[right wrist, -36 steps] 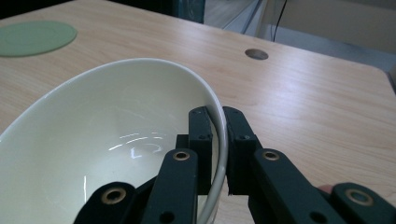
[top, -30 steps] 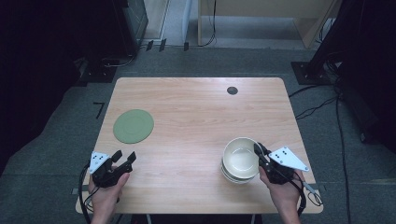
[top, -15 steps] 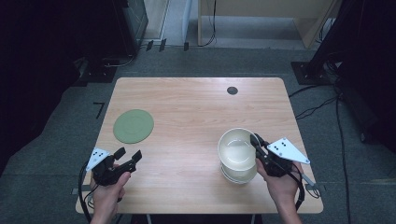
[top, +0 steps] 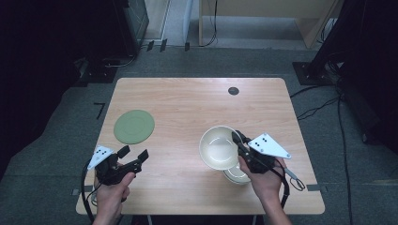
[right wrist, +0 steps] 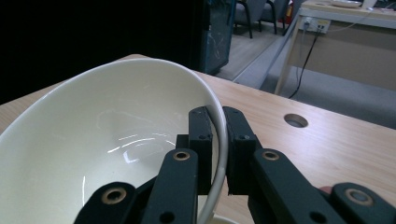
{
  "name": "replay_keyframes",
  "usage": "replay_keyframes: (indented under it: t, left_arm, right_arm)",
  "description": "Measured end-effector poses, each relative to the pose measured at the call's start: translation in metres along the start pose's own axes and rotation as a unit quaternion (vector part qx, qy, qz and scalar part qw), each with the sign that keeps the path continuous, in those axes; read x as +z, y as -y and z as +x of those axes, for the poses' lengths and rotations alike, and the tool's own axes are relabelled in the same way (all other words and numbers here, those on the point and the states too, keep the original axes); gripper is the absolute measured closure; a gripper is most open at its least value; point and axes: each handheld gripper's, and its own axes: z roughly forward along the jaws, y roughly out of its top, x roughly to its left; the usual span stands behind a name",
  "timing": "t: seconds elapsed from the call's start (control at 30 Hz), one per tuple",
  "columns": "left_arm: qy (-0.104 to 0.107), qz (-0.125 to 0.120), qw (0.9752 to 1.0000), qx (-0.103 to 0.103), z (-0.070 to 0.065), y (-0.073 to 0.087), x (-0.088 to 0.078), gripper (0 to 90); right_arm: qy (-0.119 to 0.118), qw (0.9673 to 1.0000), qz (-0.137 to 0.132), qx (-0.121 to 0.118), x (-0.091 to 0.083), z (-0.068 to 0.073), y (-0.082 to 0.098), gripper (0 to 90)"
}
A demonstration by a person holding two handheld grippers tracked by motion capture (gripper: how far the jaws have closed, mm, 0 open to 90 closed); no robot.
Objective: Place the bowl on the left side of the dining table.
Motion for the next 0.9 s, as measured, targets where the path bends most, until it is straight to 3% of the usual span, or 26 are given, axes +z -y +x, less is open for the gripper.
replay_keyframes:
  t: [0.13,0.2,0.3,0.53,0.63,0.9]
  left_arm:
    - [0.006,0.0,1.0,0.001,-0.006,-0.002,0.0,17.8]
    - [0.023,0.004,0.9997,-0.006,-0.009,-0.005,0.0,17.8]
    - [0.029,0.002,0.9995,-0.01,-0.011,-0.011,-0.002,17.9]
    - [0.051,0.002,0.9987,-0.004,-0.027,-0.015,-0.003,18.1]
    - [0.069,0.003,0.9975,-0.016,-0.029,-0.018,-0.004,18.2]
    - [0.083,0.004,0.9965,-0.013,-0.037,-0.022,-0.006,22.4]
  right_arm:
    - [-0.013,0.9999,-0.003,-0.002,0.007,0.011,-0.006,84.8]
    - [-0.017,0.9998,-0.005,-0.004,0.01,0.016,-0.008,84.8]
    - [-0.024,0.9997,-0.007,-0.007,0.015,0.024,-0.012,84.8]
    - [-0.044,0.9989,-0.009,-0.016,0.027,0.045,-0.019,84.7]
    - [-0.052,0.9985,-0.008,-0.018,0.032,0.052,-0.02,84.7]
    - [-0.068,0.9972,0.0,-0.031,0.046,0.074,-0.021,84.8]
